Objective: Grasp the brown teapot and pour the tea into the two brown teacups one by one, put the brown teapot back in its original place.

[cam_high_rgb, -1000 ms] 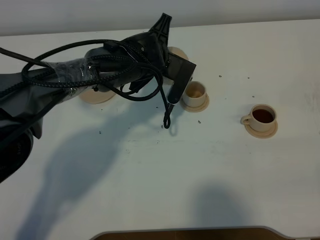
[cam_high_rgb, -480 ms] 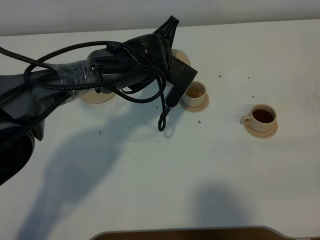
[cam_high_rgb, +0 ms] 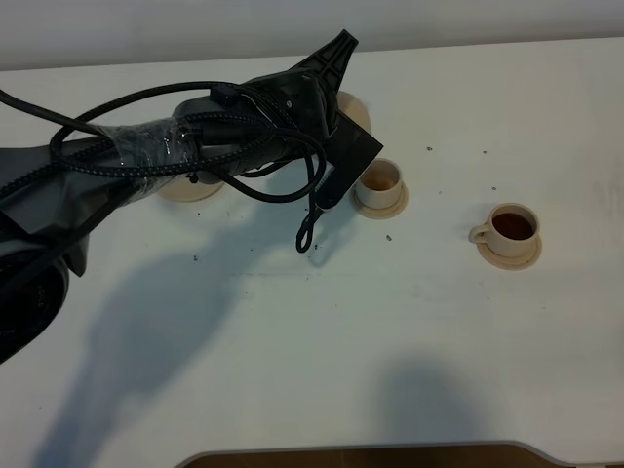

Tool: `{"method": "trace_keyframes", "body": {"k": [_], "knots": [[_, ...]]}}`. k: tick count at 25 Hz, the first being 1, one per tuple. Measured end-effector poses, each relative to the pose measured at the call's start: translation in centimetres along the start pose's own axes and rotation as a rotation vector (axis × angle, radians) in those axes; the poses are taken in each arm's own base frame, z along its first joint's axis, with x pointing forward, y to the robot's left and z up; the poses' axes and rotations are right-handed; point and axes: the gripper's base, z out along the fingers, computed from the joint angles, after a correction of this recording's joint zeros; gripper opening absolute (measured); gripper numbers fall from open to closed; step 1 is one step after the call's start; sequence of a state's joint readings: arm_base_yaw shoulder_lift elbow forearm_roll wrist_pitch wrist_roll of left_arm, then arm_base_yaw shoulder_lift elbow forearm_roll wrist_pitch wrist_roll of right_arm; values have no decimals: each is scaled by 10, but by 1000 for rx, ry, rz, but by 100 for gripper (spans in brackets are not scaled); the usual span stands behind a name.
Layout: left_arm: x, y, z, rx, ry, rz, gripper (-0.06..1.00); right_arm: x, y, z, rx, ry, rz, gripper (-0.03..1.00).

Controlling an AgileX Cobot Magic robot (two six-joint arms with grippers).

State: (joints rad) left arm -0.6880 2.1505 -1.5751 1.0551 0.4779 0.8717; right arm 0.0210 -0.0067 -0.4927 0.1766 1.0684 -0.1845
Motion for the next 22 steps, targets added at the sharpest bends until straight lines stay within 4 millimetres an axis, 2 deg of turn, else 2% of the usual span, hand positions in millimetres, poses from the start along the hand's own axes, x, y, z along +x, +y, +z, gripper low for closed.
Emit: {"method": "trace_keyframes", "body": {"k": [22], "knots": [[-3, 10, -2, -102, -6, 107, 11, 0, 0, 0, 0, 0, 0, 22]]}}
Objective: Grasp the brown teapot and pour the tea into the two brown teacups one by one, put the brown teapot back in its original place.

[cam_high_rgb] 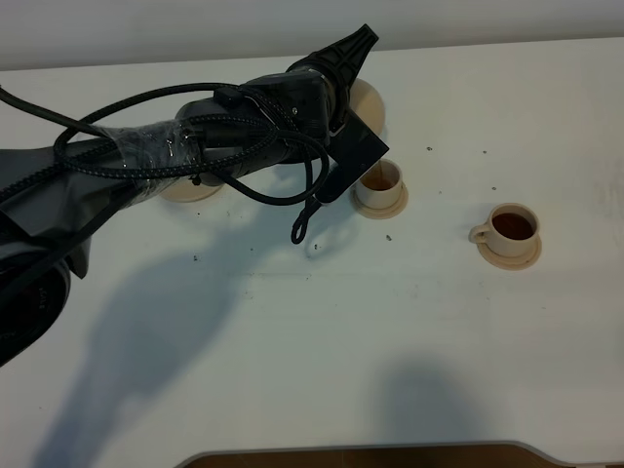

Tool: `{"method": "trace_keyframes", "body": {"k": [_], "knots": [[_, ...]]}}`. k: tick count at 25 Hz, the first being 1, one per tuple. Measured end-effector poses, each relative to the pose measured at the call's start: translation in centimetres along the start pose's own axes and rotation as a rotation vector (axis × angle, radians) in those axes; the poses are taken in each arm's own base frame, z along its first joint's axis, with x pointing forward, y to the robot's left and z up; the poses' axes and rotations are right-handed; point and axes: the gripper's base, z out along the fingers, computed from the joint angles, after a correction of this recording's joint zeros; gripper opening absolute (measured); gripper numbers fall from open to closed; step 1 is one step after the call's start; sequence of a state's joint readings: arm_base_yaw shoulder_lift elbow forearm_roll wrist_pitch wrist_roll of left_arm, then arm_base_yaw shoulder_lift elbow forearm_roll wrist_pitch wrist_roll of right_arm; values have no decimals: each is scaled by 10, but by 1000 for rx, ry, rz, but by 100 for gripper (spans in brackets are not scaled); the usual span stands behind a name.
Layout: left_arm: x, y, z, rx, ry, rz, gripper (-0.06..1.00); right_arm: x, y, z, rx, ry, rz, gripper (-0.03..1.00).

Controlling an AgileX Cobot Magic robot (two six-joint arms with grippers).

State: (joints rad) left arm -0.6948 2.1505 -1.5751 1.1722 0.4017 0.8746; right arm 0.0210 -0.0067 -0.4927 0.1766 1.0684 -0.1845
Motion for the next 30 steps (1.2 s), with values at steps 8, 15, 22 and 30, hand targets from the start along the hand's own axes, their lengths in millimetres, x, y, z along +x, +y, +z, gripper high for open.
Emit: {"method": "trace_keyframes", "body": {"k": [8, 15, 22, 30], "knots": [[-3, 3, -1, -24, -7, 21, 11, 0, 0, 0, 0, 0, 0, 22], [-5, 5, -2, -31, -14, 34, 11, 0, 0, 0, 0, 0, 0, 22], [-5, 5, -2, -32, -13, 43, 11, 0, 0, 0, 0, 0, 0, 22], [-3, 6, -2, -50, 14, 105, 11, 0, 0, 0, 0, 0, 0, 22]]}}
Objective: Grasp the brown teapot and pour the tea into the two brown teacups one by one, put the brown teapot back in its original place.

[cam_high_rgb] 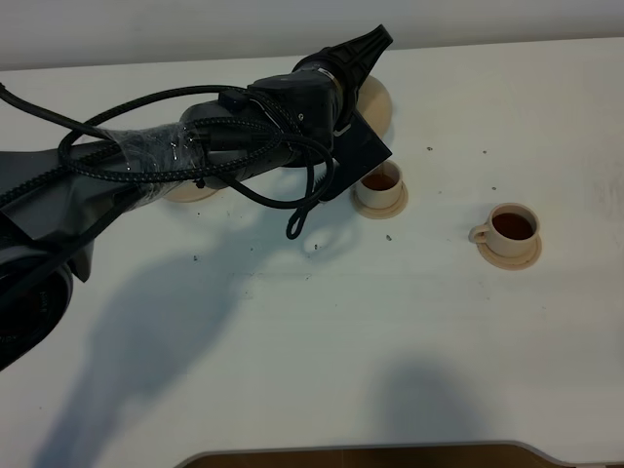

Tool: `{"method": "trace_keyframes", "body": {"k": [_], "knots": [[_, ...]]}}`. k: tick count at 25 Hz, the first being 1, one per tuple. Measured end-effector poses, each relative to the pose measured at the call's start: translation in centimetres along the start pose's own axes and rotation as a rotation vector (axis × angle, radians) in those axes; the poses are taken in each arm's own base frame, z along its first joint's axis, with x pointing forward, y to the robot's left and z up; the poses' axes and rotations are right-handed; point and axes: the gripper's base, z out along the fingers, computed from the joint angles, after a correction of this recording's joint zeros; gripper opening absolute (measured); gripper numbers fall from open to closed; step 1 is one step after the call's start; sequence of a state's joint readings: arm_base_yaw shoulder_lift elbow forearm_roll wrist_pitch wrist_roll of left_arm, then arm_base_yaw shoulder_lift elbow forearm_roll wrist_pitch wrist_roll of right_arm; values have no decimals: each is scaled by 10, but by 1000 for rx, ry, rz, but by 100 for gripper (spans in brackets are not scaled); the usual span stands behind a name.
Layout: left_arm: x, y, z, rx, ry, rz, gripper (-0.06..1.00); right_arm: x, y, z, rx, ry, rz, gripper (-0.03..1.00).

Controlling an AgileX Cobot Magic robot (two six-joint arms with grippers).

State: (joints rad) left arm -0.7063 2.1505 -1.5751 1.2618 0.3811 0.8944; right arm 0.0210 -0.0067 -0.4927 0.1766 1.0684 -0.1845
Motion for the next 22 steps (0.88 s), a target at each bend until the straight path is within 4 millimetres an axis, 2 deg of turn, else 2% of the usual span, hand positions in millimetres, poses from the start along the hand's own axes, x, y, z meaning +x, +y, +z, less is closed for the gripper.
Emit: {"method": "trace_keyframes", "body": {"k": [22], "knots": [[1, 5, 0, -53, 9, 79, 11, 0, 0, 0, 0, 0, 0, 22]]}}
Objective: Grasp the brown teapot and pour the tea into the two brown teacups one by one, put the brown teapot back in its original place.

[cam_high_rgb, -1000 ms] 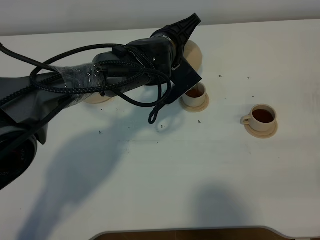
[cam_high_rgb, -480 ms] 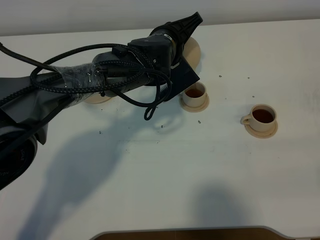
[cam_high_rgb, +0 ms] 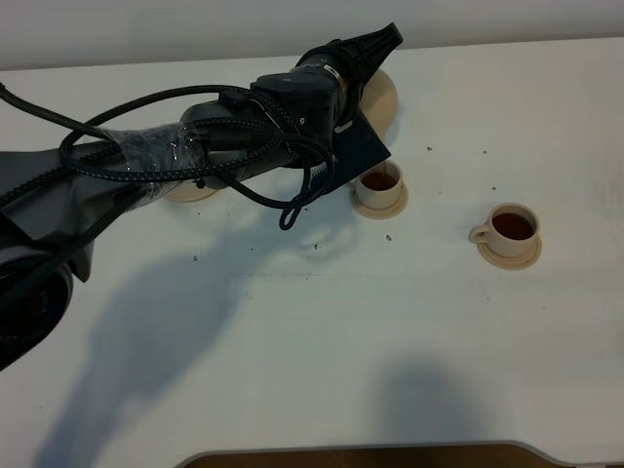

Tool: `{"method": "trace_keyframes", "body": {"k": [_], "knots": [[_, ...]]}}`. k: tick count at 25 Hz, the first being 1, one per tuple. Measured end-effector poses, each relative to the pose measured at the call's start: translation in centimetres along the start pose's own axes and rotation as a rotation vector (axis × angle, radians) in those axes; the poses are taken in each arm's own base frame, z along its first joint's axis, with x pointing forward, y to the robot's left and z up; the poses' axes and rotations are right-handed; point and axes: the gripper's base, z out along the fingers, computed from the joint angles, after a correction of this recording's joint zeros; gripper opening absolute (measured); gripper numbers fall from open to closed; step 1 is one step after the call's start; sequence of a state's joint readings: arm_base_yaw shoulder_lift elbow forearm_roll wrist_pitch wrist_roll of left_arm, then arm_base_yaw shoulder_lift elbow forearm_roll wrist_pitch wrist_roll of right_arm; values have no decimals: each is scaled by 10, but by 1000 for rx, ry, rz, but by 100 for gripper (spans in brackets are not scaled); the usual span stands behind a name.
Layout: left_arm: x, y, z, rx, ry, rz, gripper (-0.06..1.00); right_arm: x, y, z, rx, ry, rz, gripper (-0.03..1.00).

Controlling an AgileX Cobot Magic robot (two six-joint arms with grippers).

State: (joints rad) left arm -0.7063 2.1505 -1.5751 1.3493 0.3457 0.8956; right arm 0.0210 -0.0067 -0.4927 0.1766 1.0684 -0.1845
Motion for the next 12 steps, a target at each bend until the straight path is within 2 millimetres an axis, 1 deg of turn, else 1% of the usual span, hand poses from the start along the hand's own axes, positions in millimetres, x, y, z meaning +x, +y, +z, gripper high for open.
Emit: {"method": "trace_keyframes", "body": {"k": [12], "knots": [[1, 1, 0, -9, 7, 22, 11, 0, 0, 0, 0, 0, 0, 22]]}}
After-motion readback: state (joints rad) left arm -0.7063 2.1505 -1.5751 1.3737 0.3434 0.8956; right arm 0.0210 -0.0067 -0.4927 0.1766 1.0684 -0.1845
